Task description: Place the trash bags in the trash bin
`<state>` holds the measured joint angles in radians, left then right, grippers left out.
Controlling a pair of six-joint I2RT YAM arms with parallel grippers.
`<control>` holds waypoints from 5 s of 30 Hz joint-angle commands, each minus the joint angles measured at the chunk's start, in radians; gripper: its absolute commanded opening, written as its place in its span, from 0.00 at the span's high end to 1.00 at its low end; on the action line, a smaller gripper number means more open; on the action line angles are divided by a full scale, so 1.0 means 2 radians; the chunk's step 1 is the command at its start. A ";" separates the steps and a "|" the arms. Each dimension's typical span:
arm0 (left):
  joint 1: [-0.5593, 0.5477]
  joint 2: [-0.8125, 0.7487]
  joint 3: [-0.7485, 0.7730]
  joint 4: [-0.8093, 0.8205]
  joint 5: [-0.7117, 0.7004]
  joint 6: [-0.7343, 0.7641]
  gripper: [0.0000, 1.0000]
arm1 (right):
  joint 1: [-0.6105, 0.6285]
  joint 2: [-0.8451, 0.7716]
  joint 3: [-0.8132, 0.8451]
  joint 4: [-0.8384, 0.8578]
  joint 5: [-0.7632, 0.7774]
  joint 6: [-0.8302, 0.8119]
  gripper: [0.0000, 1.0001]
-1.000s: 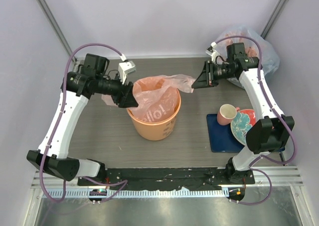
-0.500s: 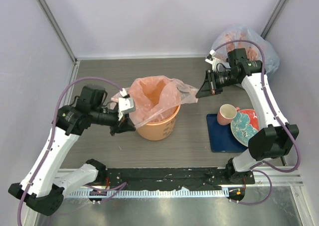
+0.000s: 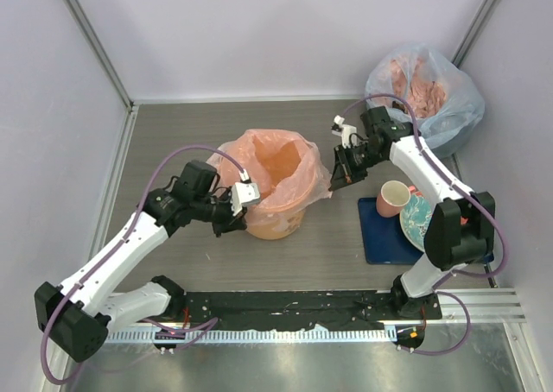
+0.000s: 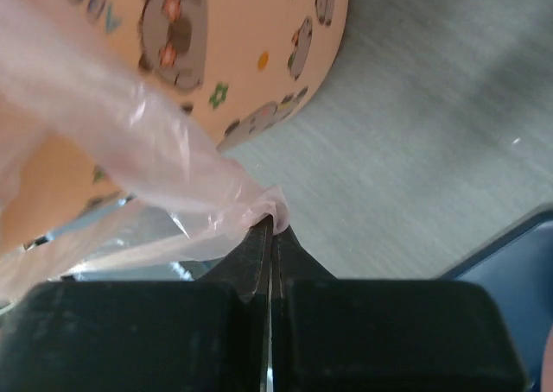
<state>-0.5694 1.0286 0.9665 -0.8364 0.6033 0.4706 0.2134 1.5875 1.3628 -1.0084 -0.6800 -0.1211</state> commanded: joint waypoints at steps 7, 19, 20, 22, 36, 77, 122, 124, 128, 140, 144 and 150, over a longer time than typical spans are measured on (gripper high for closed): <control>0.020 -0.008 0.021 -0.016 0.025 -0.001 0.86 | 0.004 0.047 0.041 0.056 0.055 -0.012 0.99; 0.346 0.050 0.231 -0.050 0.210 -0.220 0.26 | 0.003 0.015 0.033 0.052 0.025 -0.015 0.99; 0.359 0.060 0.228 -0.039 0.217 -0.233 0.20 | 0.004 0.015 0.035 0.052 0.026 -0.015 0.99; 0.370 0.091 0.224 -0.031 0.210 -0.271 0.20 | 0.004 0.015 0.036 0.056 0.024 -0.014 0.99; 0.336 0.181 0.085 0.122 0.243 -0.334 0.52 | 0.019 0.022 0.023 0.092 0.029 -0.002 0.99; 0.381 0.332 0.021 0.079 -0.110 -0.336 1.00 | 0.037 0.118 -0.085 0.201 0.208 -0.043 0.99; 0.431 0.121 0.107 0.105 0.073 -0.399 0.14 | 0.269 0.140 0.280 0.089 0.200 -0.139 0.85; 0.431 0.109 0.097 0.112 0.065 -0.403 0.14 | 0.274 0.155 0.268 0.100 0.210 -0.137 0.88; 0.433 0.099 0.088 0.107 0.056 -0.402 0.14 | 0.281 0.180 0.219 0.118 0.239 -0.146 0.93; 0.451 0.108 0.107 0.081 0.058 -0.394 0.14 | 0.280 0.246 0.163 0.063 0.267 -0.203 0.99; 0.453 0.115 0.112 0.075 0.056 -0.389 0.14 | 0.280 0.295 0.207 0.013 0.275 -0.210 0.99; 0.462 0.127 0.130 0.064 0.052 -0.383 0.14 | 0.280 0.344 0.230 -0.021 0.279 -0.213 0.99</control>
<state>0.3332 1.2705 1.1698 -0.6941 0.7074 -0.3069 0.7708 2.2280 1.8038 -0.9794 -0.1505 -0.5278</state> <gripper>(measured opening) 0.864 0.039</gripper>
